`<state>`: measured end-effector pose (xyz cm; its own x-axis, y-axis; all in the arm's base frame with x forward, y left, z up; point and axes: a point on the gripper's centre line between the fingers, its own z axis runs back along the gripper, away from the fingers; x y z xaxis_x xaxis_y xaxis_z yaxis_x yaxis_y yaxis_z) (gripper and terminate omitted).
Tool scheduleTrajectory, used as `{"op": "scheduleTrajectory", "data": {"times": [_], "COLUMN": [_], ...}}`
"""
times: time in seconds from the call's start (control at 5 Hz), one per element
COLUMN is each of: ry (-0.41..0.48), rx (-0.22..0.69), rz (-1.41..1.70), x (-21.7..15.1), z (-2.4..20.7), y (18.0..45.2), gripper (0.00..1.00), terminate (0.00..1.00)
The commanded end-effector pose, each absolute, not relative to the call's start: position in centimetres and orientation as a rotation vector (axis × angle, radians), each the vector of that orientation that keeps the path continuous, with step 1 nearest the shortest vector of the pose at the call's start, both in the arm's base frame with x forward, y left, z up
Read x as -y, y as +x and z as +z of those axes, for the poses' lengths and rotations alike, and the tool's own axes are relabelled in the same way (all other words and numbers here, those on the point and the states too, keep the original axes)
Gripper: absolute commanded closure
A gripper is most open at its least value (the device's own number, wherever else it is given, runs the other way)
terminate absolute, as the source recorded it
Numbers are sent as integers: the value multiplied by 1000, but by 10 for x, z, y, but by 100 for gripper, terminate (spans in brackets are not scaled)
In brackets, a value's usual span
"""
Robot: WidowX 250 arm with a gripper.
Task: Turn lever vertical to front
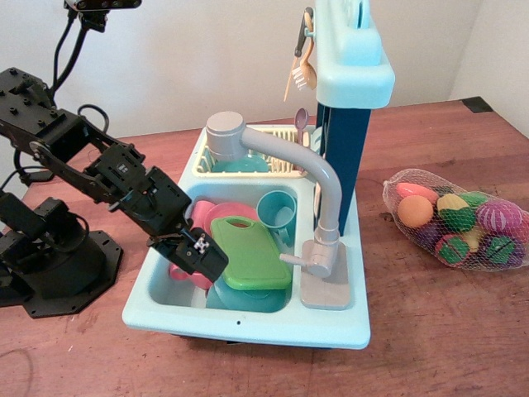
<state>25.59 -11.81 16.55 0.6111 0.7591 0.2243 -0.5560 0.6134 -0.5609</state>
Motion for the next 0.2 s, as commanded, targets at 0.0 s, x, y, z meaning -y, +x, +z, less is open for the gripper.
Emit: {"op": "scheduleTrajectory", "data": {"times": [0.0], "ry": [-483], "rx": [488], "rz": [777], "x": [120], "z": [171], "y": [256], "gripper": [0], "terminate": [100]}}
